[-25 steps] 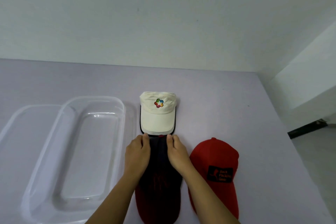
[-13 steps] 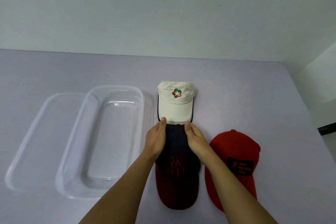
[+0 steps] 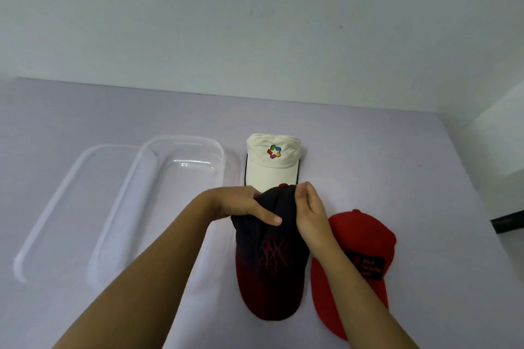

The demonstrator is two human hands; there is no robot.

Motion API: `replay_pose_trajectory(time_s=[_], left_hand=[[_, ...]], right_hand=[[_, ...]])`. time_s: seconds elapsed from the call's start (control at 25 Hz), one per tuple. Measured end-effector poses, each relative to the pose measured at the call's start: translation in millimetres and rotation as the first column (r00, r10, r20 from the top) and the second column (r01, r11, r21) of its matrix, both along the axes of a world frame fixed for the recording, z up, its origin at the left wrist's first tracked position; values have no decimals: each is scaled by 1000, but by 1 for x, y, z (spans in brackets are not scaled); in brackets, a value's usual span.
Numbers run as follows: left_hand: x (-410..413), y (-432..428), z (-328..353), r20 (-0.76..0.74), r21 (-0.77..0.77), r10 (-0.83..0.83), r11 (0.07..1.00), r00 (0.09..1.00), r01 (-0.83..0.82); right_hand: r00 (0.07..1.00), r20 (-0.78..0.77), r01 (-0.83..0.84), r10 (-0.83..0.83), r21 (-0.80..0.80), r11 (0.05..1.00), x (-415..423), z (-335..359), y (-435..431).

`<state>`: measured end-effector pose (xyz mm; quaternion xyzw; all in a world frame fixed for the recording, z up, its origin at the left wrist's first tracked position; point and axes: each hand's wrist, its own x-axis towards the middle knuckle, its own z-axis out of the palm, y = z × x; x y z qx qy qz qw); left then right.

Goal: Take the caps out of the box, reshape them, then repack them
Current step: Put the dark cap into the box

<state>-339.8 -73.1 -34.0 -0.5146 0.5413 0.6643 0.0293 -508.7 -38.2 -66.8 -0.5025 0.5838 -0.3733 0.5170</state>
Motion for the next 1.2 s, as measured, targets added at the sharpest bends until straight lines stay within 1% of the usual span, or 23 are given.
replay_pose_trajectory(time_s=[0.12,0.24,0.36,0.52,0.64,0.72,0.8,0.92,0.96,1.0,1.08,1.2], left_hand=[[3,3,23,-25,-38,27,999,999,-27],[8,10,47,-57,-100,73,992,996,-78],[28,16,72,-55,-167,103,980,993,-111],[71,15,102,-38,-212,113,970,993,-118],[116,4,115,-36,-220,149,963,988,-154],[145,-4,111,-7,-214,172,962,985,-169],[171,-11,96,39,-196,181,966,983,-170],[195,-15,53,94,-120,184,978,978,-172],[198,-15,37,101,-81,173,983,980,-166],[200,-15,23,102,-41,162,986,981,-159],[199,-14,-3,88,28,150,988,985,-153],[196,-11,-28,67,66,160,984,985,-164]], right_hand=[[1000,8,14,-13,-113,993,4,26,4],[998,26,53,-49,-171,984,15,48,6],[997,68,44,-34,-141,989,37,74,10],[996,85,-30,39,-97,995,66,106,10],[994,91,-57,66,-94,994,96,102,0],[996,91,-16,21,-52,998,116,82,-3],[1000,-3,17,-17,24,1000,133,55,7],[969,-242,82,-45,147,986,152,10,42],[961,-273,87,-33,189,978,158,-2,52],[962,-273,77,-17,211,974,163,-13,61],[964,-266,65,-8,207,976,172,-29,70],[932,-359,113,-56,140,984,176,-41,77]])
